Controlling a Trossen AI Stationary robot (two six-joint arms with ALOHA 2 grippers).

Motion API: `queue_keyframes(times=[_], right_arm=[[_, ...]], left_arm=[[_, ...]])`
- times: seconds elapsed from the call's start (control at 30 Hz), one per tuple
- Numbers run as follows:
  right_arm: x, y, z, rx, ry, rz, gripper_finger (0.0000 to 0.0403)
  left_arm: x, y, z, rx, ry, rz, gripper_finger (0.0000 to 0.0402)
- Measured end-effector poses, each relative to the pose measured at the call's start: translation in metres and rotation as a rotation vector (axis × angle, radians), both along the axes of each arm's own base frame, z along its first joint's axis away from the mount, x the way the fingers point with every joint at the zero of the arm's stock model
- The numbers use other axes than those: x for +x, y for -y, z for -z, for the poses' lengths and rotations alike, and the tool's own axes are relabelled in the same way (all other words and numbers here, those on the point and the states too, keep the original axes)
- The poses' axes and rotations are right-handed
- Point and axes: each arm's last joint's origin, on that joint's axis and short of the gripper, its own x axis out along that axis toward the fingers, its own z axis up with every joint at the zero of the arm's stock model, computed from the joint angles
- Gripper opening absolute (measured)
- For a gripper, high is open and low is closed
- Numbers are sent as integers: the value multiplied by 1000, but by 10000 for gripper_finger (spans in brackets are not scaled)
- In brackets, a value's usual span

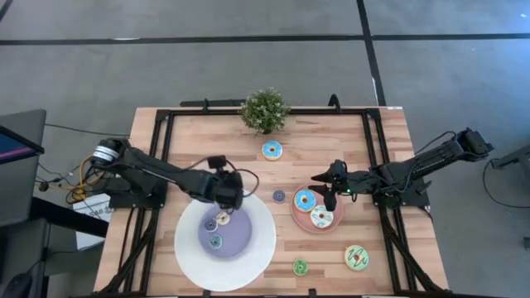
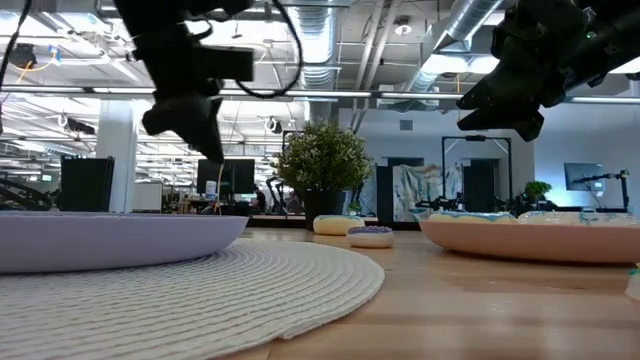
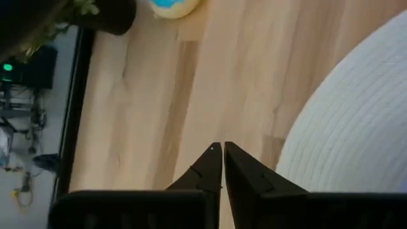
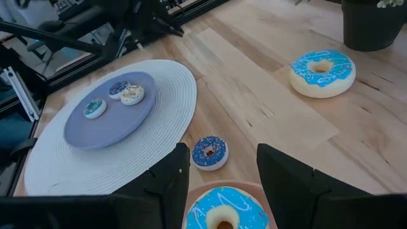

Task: Pick & Place donuts
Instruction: Put the big blue donut on the pink plate

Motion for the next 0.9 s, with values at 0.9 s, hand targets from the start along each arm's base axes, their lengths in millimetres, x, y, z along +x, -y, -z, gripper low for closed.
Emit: queue_keyframes(times=[0.9], right_arm=[[58,28,15,-123,-11,228,231]], left_arm=[[-80,-30,23,-185,629,276,0]])
